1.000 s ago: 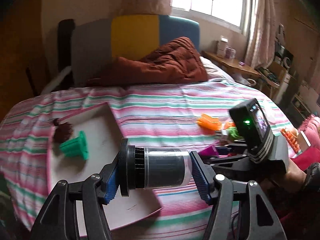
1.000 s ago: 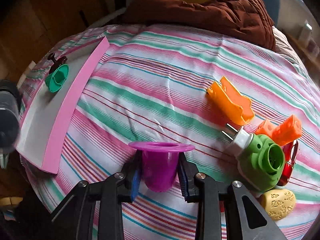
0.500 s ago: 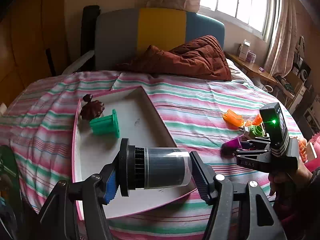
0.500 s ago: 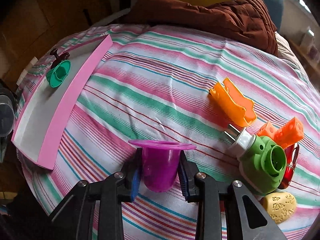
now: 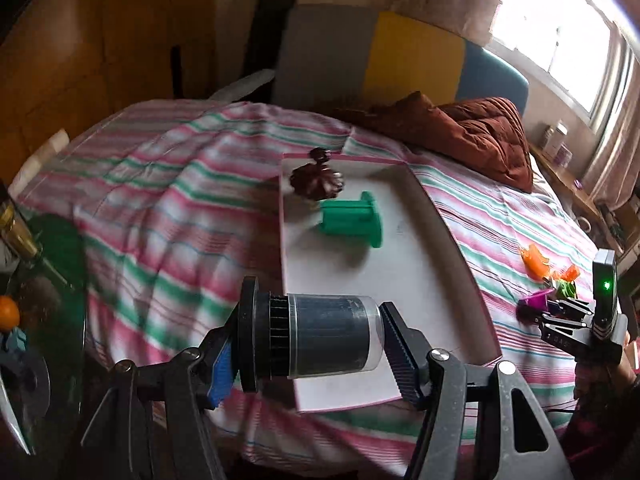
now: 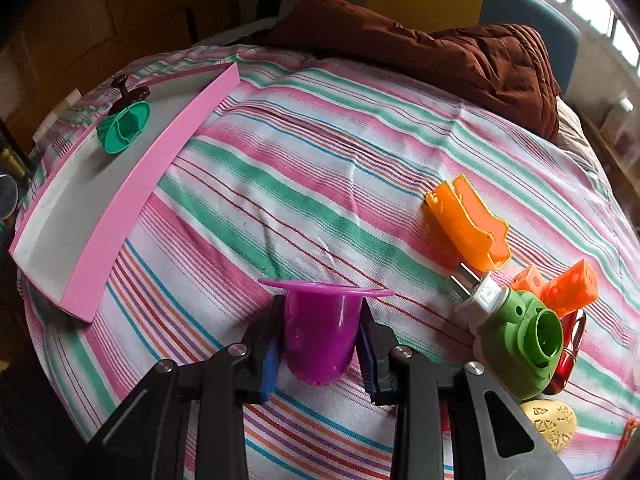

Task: Organize rigid objects
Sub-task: 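Carry the black cup to the tray and release it beside the green spool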

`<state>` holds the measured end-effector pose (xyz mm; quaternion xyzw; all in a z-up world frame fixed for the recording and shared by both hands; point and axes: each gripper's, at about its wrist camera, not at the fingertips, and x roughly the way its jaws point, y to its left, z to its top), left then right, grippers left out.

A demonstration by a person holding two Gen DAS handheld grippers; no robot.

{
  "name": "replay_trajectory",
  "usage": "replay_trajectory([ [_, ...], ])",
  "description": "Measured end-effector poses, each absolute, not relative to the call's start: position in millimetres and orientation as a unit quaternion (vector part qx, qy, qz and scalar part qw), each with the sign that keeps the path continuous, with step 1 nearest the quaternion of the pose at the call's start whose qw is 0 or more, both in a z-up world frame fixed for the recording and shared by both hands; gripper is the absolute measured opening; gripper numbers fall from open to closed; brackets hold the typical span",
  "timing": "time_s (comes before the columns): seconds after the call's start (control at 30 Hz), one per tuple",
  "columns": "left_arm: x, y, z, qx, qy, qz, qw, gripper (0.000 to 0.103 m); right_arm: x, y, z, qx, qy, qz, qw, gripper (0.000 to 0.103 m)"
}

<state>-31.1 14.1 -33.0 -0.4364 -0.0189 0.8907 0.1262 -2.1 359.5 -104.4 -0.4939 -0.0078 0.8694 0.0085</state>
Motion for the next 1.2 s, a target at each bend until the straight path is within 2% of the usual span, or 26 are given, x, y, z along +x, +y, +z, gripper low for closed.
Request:
replay_trajectory([
  [0.27,-52,45,-48,-0.457,0.0,0.875,0.16,0.065,-1,357,-104,-0.491,-0.016,0.871,0.013,0.033],
  [0.37,-74,51,-49,-0.467,-0.021,0.869,0.164,0.065,-1,357,-104,-0.491,-0.016,0.871,0.012,0.033],
  [0.67,-125,75,-69,-0.477,0.054,0.865,0.148,0.065,0,357,-105,-0.49,-0.018,0.871,0.012,0.033],
  [0.77,-137,75,-76,-0.479,0.046,0.864,0.149,0.065,0,356,-104,-0.49,-0.019,0.871,0.013,0.033],
  [1.2,-116,68,-48,-0.426,0.063,0.894,0.12,0.072,-3,355,-105,-0.489,-0.027,0.872,0.013,0.033],
])
